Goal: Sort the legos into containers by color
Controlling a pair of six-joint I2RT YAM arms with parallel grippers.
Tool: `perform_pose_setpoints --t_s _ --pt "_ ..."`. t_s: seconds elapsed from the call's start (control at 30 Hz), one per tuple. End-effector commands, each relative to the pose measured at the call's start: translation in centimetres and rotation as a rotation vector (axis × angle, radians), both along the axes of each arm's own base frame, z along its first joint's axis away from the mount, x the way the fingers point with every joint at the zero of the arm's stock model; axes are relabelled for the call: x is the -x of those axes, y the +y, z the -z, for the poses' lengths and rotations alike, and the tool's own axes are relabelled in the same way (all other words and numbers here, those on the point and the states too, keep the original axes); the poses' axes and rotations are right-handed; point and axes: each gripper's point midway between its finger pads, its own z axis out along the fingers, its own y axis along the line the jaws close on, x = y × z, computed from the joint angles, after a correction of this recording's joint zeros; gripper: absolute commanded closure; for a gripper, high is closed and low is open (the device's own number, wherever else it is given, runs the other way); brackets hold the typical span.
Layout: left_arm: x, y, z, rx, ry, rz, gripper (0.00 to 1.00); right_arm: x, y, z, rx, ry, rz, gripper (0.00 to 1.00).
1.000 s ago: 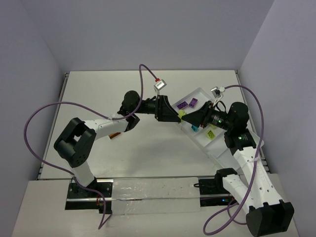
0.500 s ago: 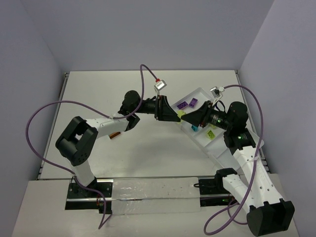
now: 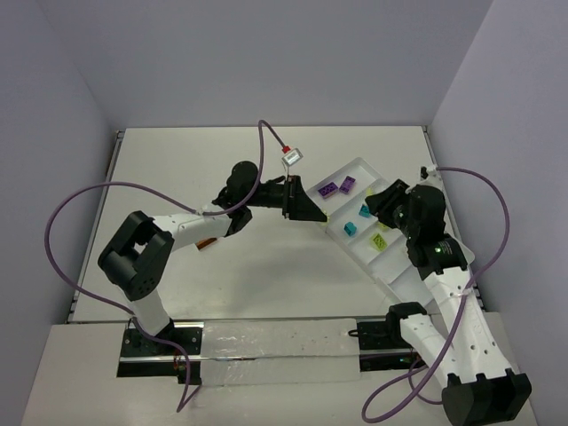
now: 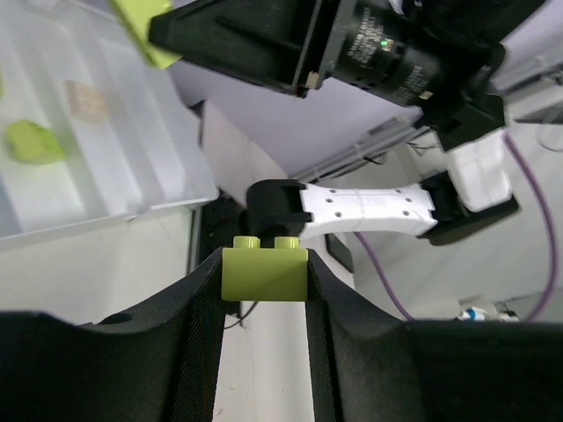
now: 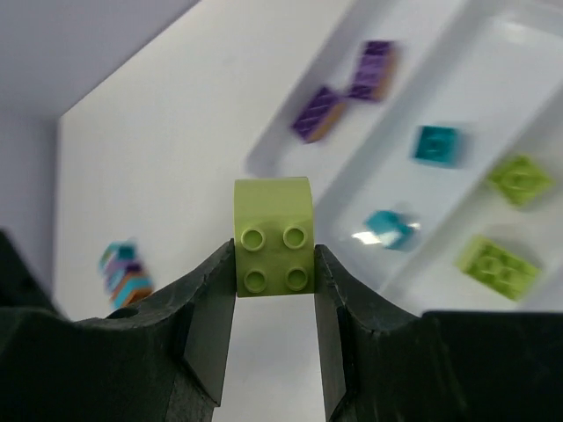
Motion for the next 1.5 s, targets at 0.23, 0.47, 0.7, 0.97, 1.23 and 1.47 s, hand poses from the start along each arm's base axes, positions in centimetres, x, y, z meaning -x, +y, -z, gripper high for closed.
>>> perform_pose_setpoints --t_s 0.23,0.47,0.7,0.97,1.23,1.47 --pt "-2.1 -6.8 3.2 -0.232 -0.028 -0.083 1.0 -0.1 -9.5 7.5 0.191 0.231 0.431 1.0" --pt "-3.0 -10.4 5.4 -0.314 0.011 -0.086 1.0 -2.2 -11.1 9.5 0.19 0.272 0.48 0.94" --pt "-4.0 -13.4 9.1 -0.395 0.044 -0.091 1.0 -4.4 -12.3 11.2 0.199 0.305 0.505 0.9" --pt "-4.1 -15.2 12.5 -0.491 0.049 -0.125 1.0 -5.9 -13.5 13.6 0.211 0.37 0.522 0.74" --pt "-3.9 -15.6 13.5 -0.557 -0.001 -0.143 1.0 -7.2 -13.6 14.2 0.203 0.392 0.519 0.31" --pt "-3.9 -15.8 14.2 -0.575 0.0 -0.148 1.0 -6.7 -13.5 12.0 0.192 0.339 0.533 0.25"
